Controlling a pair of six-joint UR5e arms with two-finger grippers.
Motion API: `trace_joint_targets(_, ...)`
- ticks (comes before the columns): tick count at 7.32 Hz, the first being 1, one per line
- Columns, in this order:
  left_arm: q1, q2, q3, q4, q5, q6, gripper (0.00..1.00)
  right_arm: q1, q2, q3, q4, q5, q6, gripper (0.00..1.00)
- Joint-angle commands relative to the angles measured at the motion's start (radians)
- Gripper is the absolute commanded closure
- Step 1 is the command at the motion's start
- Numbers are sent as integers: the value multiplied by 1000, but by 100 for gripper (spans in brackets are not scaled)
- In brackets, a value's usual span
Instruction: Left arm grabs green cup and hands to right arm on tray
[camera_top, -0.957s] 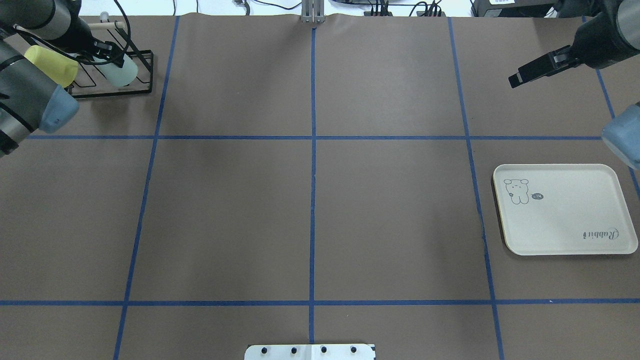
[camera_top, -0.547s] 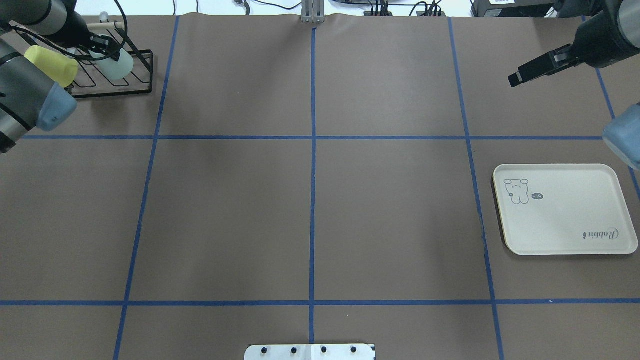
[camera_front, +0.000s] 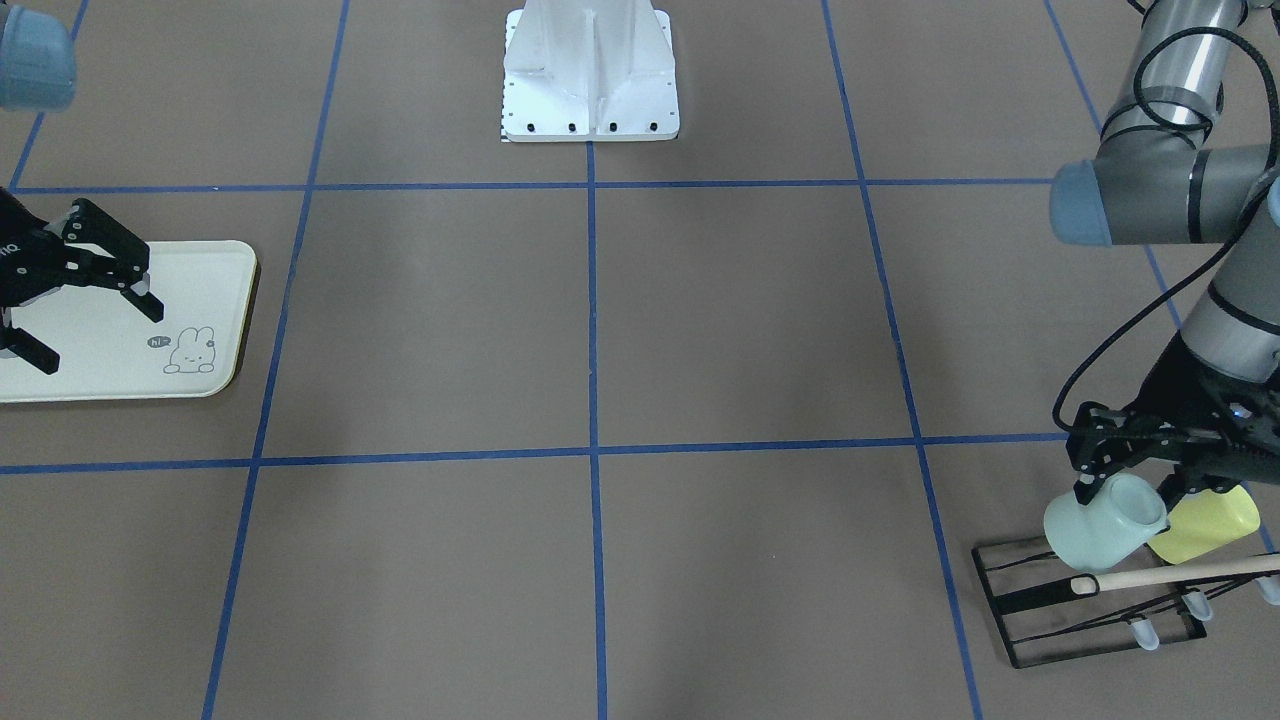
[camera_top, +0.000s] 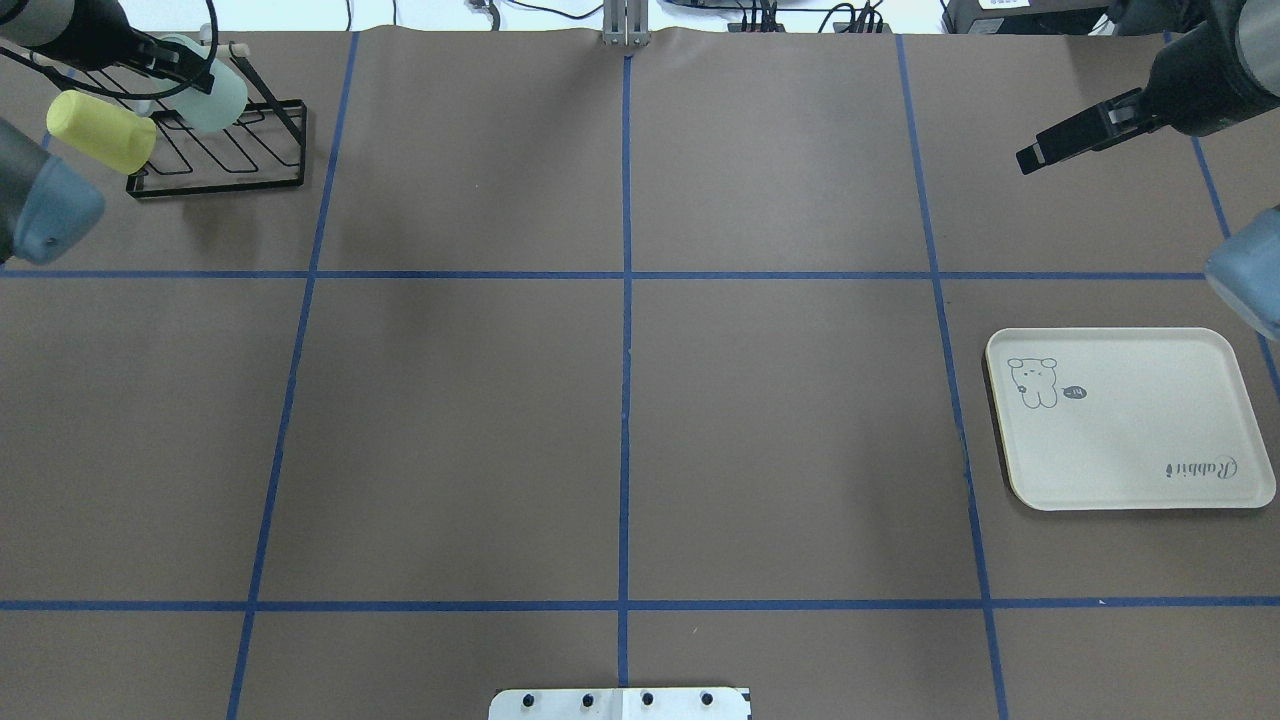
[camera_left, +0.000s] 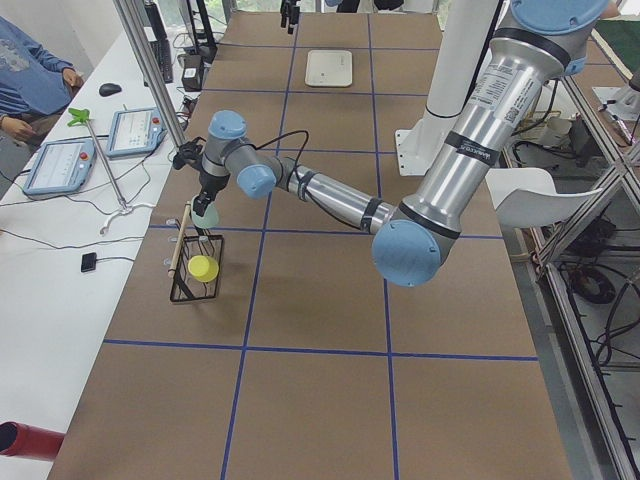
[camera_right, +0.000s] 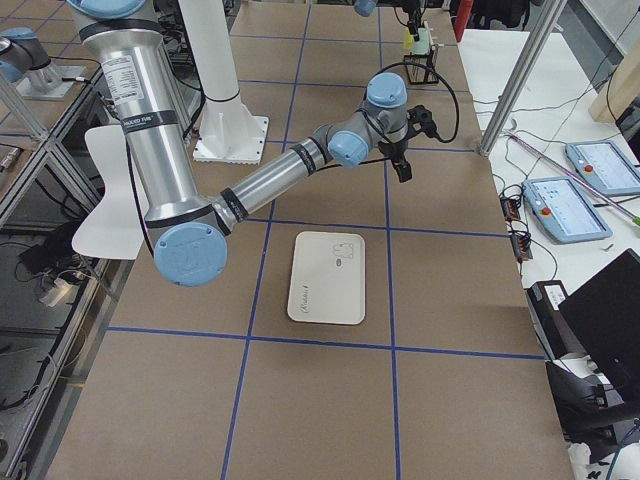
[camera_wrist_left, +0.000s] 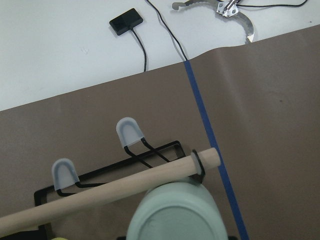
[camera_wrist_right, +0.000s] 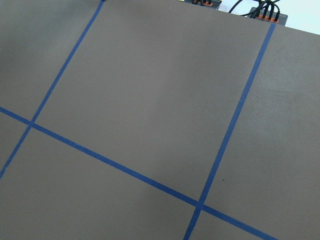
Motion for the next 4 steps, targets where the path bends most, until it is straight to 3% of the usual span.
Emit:
trace_joint_targets(1, -34, 69, -212, 103, -21, -14, 100, 0, 2, 0, 0, 0, 1, 1)
trace_joint_targets(4, -15, 50, -357, 137, -16, -360, 100, -24, 55, -1, 0, -2, 59, 1)
